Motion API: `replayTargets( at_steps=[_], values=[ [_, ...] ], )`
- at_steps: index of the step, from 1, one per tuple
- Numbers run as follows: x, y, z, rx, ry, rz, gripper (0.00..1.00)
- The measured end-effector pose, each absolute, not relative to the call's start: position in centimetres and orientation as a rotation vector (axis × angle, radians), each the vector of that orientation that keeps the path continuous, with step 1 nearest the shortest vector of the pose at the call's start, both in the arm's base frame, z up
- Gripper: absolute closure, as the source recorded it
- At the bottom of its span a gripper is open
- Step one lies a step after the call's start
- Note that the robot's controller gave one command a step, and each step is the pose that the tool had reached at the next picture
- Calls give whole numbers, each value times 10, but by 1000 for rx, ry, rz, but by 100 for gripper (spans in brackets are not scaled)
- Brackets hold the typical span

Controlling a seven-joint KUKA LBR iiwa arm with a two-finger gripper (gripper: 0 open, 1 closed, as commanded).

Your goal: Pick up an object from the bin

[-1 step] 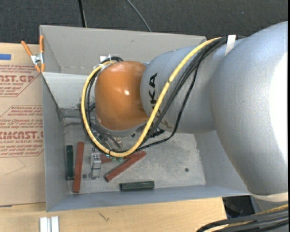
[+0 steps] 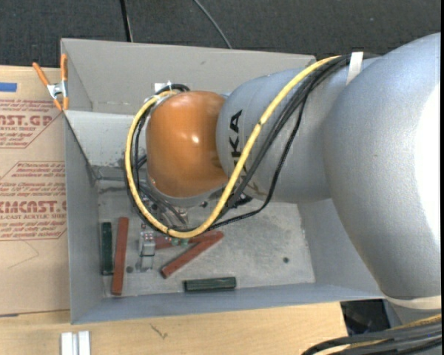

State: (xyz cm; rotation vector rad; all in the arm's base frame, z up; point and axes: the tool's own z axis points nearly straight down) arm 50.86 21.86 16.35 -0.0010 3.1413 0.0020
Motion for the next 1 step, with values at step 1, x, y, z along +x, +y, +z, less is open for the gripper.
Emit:
replayTargets(
  at_steps=[1],
  values=[
    [536, 219, 145, -89, 3137, 2, 0]
  ],
)
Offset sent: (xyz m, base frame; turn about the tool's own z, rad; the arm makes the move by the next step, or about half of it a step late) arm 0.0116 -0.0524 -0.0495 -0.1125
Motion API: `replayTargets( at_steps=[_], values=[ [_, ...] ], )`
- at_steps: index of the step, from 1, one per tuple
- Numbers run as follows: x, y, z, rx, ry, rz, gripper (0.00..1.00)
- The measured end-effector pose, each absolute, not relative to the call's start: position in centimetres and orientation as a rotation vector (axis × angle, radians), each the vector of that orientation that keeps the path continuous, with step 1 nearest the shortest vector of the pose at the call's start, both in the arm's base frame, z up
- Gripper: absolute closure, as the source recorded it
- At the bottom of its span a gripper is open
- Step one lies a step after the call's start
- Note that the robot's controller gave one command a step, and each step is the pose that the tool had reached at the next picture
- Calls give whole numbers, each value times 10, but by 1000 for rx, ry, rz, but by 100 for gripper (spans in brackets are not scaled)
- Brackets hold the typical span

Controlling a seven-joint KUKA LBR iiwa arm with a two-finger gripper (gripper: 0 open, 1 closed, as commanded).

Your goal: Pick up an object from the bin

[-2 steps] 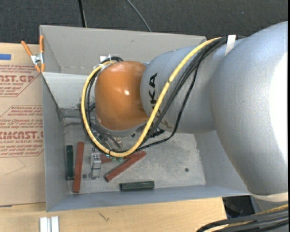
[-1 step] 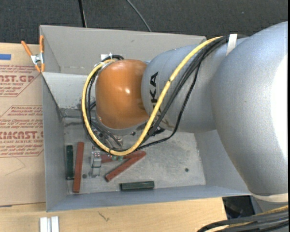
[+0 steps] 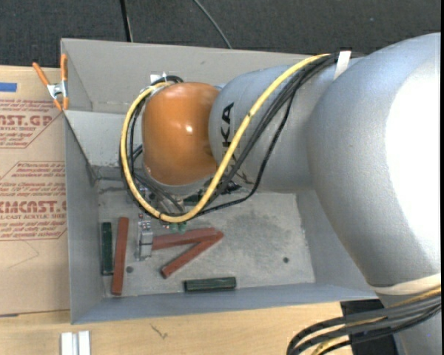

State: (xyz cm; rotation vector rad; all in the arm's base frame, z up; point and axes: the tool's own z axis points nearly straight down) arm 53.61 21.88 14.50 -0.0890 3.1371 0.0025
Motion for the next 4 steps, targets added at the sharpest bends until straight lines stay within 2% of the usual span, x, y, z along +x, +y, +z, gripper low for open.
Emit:
replayTargets(
  at_steps=[1, 2, 3, 4],
  values=[
    [528, 185, 124, -156, 3136, 2, 0],
    [548, 152, 116, -5, 3141, 2, 0],
    [526, 158, 71, 13, 3138, 5, 100],
    [526, 158, 71, 14, 3138, 6, 100]
  ],
)
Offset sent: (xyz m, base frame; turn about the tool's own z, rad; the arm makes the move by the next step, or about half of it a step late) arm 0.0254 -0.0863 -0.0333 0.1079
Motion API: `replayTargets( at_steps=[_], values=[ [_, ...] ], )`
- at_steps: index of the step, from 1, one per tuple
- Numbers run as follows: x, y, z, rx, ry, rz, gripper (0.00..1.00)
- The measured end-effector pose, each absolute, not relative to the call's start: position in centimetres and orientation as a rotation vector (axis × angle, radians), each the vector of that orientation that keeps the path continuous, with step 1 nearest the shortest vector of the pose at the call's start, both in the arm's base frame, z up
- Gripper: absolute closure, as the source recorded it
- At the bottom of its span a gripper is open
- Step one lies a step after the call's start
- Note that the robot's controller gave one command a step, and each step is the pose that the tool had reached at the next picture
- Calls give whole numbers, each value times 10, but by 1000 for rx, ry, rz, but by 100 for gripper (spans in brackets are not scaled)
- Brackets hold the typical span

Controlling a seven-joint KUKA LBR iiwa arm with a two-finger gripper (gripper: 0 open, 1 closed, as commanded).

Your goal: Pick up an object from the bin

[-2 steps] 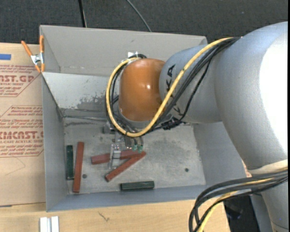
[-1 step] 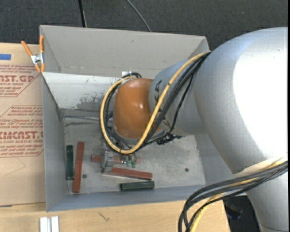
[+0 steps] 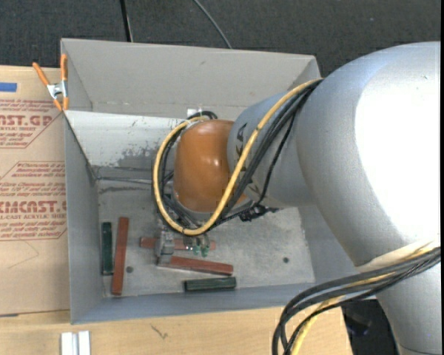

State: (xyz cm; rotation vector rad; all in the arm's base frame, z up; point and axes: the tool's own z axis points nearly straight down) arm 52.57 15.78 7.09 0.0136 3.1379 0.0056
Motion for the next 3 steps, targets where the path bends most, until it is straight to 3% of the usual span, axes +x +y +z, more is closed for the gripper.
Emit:
replayTargets(
  at_steps=[2, 3],
  values=[
    [526, 158, 71, 14, 3138, 6, 100],
    [532, 163, 271, -178, 3137, 0, 100]
  ],
)
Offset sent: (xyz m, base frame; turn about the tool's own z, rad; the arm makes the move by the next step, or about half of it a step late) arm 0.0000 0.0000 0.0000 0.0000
